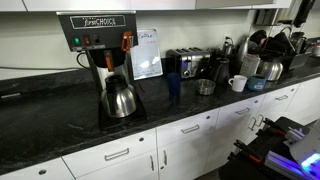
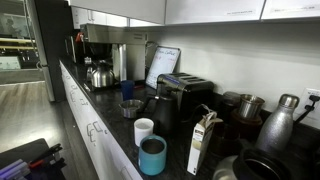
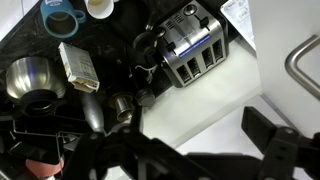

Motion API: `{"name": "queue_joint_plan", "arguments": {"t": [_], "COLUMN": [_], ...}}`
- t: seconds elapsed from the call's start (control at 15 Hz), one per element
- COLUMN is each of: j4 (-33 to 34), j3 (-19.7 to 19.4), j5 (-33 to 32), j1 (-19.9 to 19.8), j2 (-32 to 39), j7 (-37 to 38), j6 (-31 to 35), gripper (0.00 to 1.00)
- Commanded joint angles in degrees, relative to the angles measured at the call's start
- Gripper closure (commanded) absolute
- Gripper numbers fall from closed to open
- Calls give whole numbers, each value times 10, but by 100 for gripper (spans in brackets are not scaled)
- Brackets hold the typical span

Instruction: Close the cupboard

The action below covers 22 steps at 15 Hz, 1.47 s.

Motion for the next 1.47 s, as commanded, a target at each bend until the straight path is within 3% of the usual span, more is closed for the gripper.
{"name": "queue_joint_plan", "arguments": {"t": [0.0,0.93,1.4], "j4": [12,28,28], "j3": [3,-47,-46], "j5": [20,133,152], "j1": [2,72,79], "j2": [12,-20,-39], "j7": [8,-33,-45], "j6": [2,-54,-86], "gripper": [0,0,0]}}
